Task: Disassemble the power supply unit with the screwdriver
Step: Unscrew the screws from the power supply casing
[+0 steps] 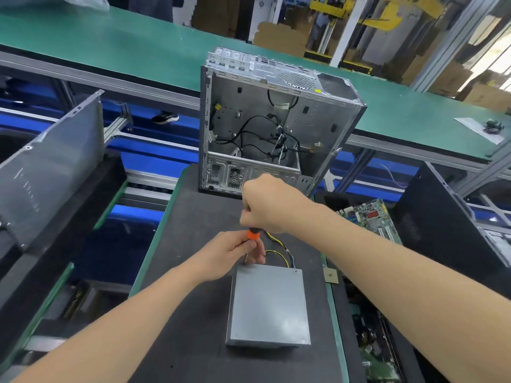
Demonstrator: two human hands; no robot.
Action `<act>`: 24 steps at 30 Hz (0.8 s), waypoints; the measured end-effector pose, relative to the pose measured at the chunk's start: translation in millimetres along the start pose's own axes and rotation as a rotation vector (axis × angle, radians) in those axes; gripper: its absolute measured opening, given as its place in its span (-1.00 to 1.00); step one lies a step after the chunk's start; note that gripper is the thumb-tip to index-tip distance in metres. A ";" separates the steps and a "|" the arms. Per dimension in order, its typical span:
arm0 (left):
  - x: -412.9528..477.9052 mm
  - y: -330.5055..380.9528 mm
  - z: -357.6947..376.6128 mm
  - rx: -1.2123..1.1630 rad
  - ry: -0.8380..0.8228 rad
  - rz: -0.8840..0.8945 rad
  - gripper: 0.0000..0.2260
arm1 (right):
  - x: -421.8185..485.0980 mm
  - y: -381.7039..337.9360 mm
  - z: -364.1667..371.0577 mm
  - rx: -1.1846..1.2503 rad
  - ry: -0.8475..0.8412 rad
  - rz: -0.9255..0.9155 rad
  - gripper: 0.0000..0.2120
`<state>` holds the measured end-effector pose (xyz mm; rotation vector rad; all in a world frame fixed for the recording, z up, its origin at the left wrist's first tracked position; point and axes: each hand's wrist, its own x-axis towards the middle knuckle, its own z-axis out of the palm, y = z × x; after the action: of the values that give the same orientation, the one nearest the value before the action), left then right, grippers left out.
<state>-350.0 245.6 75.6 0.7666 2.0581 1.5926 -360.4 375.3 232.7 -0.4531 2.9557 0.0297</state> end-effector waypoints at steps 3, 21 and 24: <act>2.8 -2.9 0.1 0.011 -0.016 0.016 -0.72 | 2.0 18.3 -4.9 -0.053 -0.045 -0.190 -0.65; -17.6 1.9 16.9 0.138 0.097 -0.013 -0.64 | -19.2 -32.2 4.2 0.097 0.130 0.329 -0.90; -15.0 0.0 13.2 0.117 0.042 -0.006 -0.68 | -18.9 -24.3 6.6 0.025 0.124 0.233 -0.74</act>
<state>-330.4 245.5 72.2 0.7724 2.1977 1.5084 -334.3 358.0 229.2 -0.1086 3.1108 -0.0098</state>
